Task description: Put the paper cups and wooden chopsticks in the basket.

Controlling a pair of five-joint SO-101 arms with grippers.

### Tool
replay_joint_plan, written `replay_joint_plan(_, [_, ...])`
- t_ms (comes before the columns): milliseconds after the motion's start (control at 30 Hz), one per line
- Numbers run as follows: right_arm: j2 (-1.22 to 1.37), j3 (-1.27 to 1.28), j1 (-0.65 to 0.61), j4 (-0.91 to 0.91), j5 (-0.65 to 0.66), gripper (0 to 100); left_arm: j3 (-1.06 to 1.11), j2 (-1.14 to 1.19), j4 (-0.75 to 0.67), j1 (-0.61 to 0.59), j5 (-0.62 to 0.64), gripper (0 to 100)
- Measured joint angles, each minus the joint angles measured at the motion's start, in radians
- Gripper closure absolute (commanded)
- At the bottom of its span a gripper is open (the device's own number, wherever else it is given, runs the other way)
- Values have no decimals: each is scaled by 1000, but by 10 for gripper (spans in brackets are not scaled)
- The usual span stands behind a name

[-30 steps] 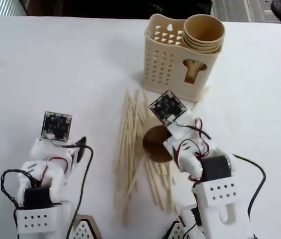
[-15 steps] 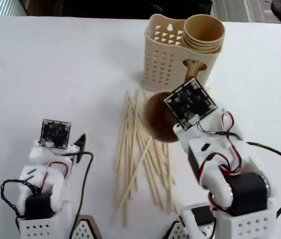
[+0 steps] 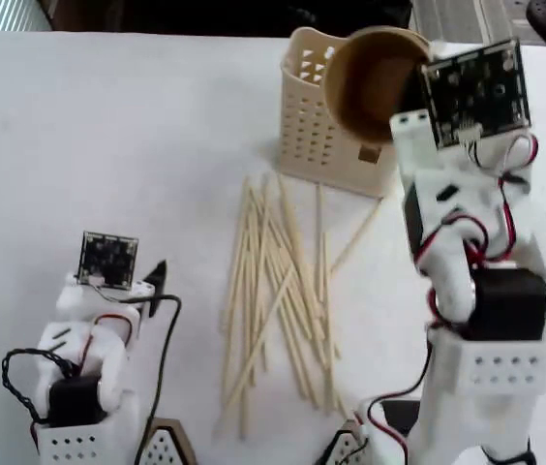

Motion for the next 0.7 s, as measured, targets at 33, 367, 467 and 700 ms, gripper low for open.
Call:
replay_joint_plan(33, [26, -18, 0, -23, -12, 978, 0, 0, 0, 0, 0, 732])
replay_joint_plan(367, [325, -183, 31, -143, -80, 977, 0, 0, 0, 0, 0, 732])
replay_joint_plan(467, [410, -232, 66, -152, -120, 977, 0, 0, 0, 0, 0, 732])
replay_joint_plan(700, [534, -267, 81, -143, -135, 977, 0, 0, 0, 0, 0, 732])
